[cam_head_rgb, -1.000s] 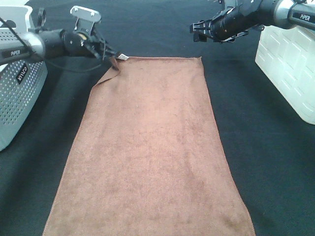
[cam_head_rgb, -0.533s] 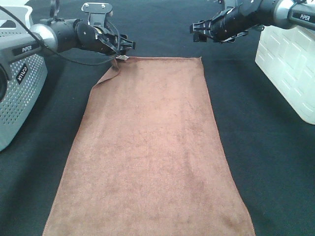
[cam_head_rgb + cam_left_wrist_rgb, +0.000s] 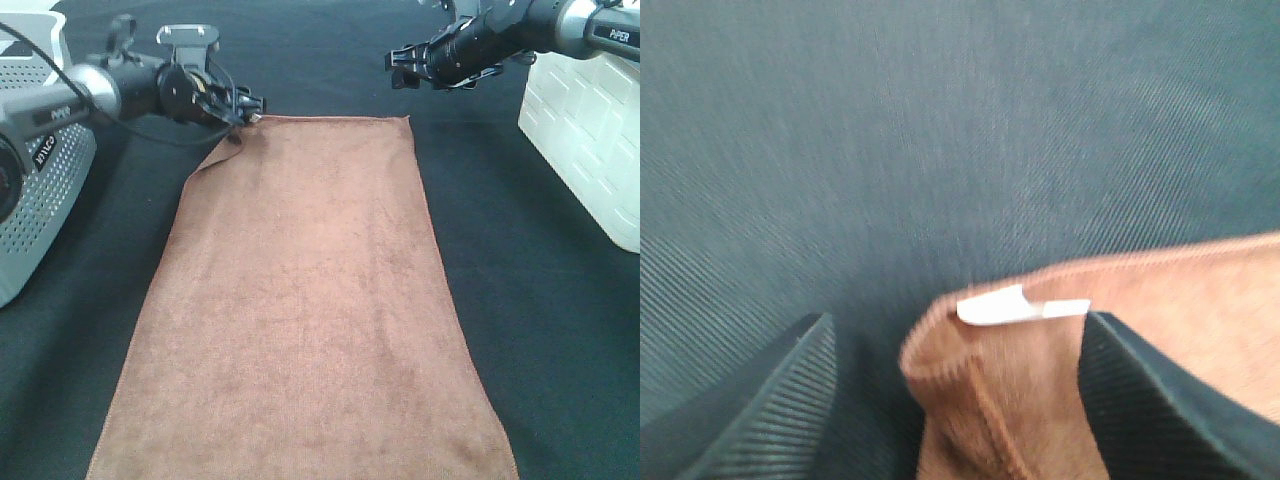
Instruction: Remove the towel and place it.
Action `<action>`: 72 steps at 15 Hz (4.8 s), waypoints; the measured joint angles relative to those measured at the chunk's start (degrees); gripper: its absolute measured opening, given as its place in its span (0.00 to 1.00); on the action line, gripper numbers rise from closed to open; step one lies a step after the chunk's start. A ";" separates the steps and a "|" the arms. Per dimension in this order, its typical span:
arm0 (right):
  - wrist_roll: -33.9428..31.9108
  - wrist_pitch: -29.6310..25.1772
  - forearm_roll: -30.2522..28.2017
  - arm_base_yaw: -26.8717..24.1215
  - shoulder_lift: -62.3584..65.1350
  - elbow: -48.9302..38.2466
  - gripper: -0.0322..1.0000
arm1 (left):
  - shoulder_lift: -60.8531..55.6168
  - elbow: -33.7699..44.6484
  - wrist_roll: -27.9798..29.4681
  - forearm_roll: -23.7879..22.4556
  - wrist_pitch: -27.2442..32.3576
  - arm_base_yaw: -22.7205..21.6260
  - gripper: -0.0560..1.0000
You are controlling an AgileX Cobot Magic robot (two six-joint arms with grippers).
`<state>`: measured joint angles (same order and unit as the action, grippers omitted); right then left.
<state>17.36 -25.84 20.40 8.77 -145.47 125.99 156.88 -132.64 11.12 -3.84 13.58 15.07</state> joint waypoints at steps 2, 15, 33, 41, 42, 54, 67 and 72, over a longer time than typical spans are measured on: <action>0.00 -0.11 0.00 0.00 0.00 0.00 0.65 | 1.78 0.00 0.17 0.40 -1.43 0.00 0.67; 1.32 -0.23 0.00 0.00 0.00 0.00 0.65 | 1.83 0.00 -1.32 -8.37 1.83 -2.64 0.67; 1.43 -1.26 0.00 0.00 0.00 0.00 0.65 | 0.06 -3.27 -1.32 -5.33 8.14 -3.67 0.67; 1.43 -5.33 0.00 0.00 0.00 0.00 0.65 | 2.52 -3.27 -1.32 -8.77 6.99 -6.47 0.67; 1.43 -5.44 0.00 0.00 0.00 0.00 0.65 | 2.52 -3.27 -1.32 -8.71 6.99 -6.59 0.67; 1.55 -13.87 -1.20 0.00 10.43 0.00 0.65 | -11.00 -3.27 -4.18 4.76 10.94 -6.47 0.67; -15.47 -43.60 -17.36 -2.64 36.04 -1.72 0.65 | -33.00 -3.27 -4.93 -2.98 55.81 -9.51 0.67; -16.96 -43.72 -17.07 -2.64 53.80 -21.94 0.65 | -47.04 6.19 -5.27 -1.20 55.92 -9.51 0.67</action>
<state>0.40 -69.56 3.32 6.13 -91.67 104.05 109.84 -126.45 5.84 -5.04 69.50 5.56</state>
